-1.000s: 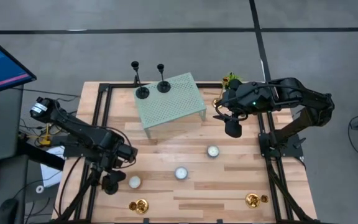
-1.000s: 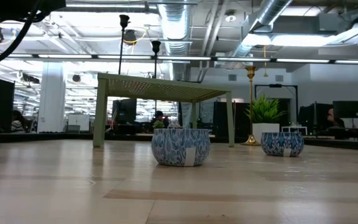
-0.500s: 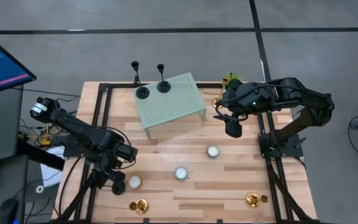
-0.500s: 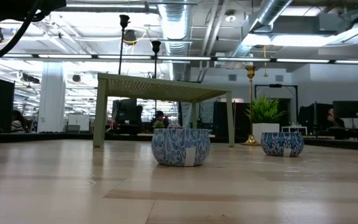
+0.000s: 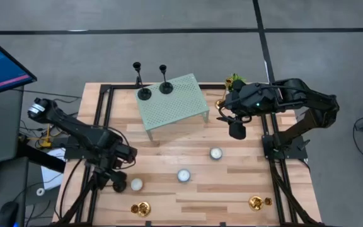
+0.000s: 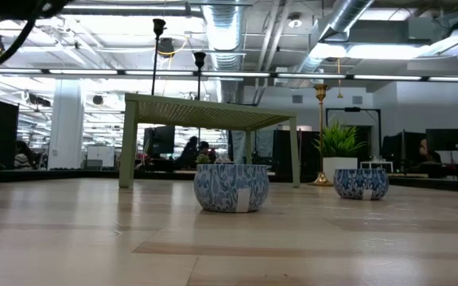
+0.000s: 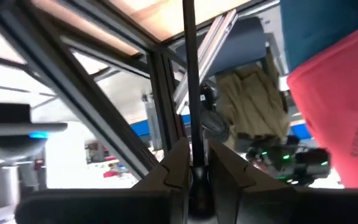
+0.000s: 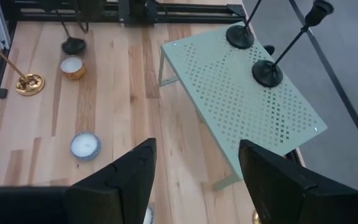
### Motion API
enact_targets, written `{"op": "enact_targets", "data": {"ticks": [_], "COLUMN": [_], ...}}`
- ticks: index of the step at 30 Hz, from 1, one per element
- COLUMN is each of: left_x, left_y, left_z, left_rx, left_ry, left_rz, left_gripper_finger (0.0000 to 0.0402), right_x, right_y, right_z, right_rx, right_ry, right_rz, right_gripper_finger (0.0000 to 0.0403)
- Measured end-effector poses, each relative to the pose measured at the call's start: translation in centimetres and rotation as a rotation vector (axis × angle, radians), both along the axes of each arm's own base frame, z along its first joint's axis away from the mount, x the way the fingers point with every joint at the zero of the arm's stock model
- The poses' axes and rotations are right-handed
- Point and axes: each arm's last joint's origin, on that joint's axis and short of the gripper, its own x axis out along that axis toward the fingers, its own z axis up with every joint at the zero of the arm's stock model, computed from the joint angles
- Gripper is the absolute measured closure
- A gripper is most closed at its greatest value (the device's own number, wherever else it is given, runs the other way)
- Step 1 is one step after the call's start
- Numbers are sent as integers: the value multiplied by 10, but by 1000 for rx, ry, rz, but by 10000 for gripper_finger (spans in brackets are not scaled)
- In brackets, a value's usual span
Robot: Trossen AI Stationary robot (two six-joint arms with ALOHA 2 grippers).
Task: Pick & Place candle stick holders
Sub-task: Put the black candle holder on the shelf aligned with the other black candle holders
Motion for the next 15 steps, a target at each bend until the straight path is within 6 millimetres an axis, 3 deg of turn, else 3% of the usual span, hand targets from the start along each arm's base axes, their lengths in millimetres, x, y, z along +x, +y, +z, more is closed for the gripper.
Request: {"op": "enact_targets", "data": {"ticks": [9,15], "left_x": [-26,-37], "left_y": [14,21], "left_z": [36,67], "left_rx": [31,53], "left_ry": [14,-70], "left_rz": [202,353], "left_gripper_finger": [366,366], "right_x": [-2,4], "right_y": [-6,-22], "right_z": [3,9], "right_rx": [-59,-124], "right_ry": [-11,-68], "right_rz": [24,8], "right_gripper_finger": [182,182]}}
